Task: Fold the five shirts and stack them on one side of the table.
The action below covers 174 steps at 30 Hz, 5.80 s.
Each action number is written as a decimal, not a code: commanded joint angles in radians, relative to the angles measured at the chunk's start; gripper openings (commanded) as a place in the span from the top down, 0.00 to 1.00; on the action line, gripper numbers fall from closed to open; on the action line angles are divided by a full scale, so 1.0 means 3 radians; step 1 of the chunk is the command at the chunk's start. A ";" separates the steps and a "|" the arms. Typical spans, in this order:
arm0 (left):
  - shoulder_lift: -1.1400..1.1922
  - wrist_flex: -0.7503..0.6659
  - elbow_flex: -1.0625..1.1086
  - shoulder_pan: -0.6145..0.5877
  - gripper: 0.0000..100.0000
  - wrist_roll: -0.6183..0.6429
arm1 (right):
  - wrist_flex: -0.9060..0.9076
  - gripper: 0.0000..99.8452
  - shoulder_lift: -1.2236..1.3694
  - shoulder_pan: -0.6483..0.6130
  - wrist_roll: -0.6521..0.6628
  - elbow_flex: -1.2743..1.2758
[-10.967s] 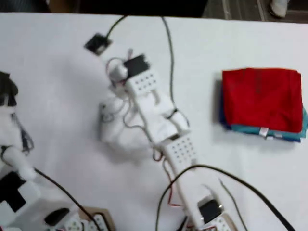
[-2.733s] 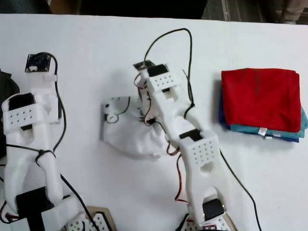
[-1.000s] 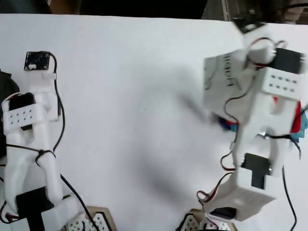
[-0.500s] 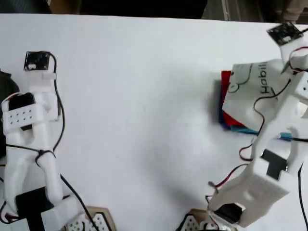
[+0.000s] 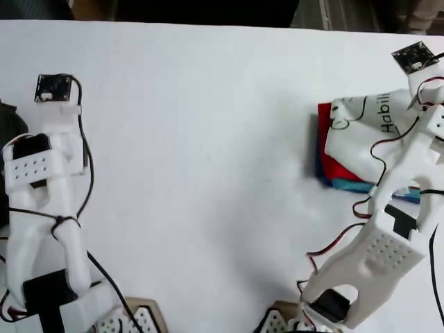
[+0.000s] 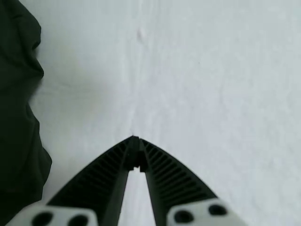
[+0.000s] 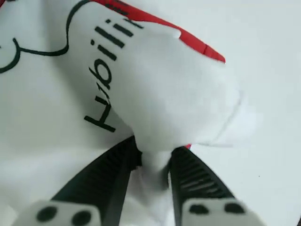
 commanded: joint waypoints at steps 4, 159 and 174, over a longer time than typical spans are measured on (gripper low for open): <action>-0.0036 0.0051 -0.0013 -0.0015 0.97 -0.0020 | -0.0090 0.69 -0.0130 0.0105 -0.0261 -0.0368; -0.0476 0.0655 -0.0018 -0.2245 0.65 -0.1959 | -0.1077 0.78 -0.1895 -0.4994 -0.2215 0.3232; 0.1084 0.1739 -0.1859 -0.2532 0.65 -0.1959 | -0.1307 0.97 -0.0386 -0.4329 -0.2184 0.2158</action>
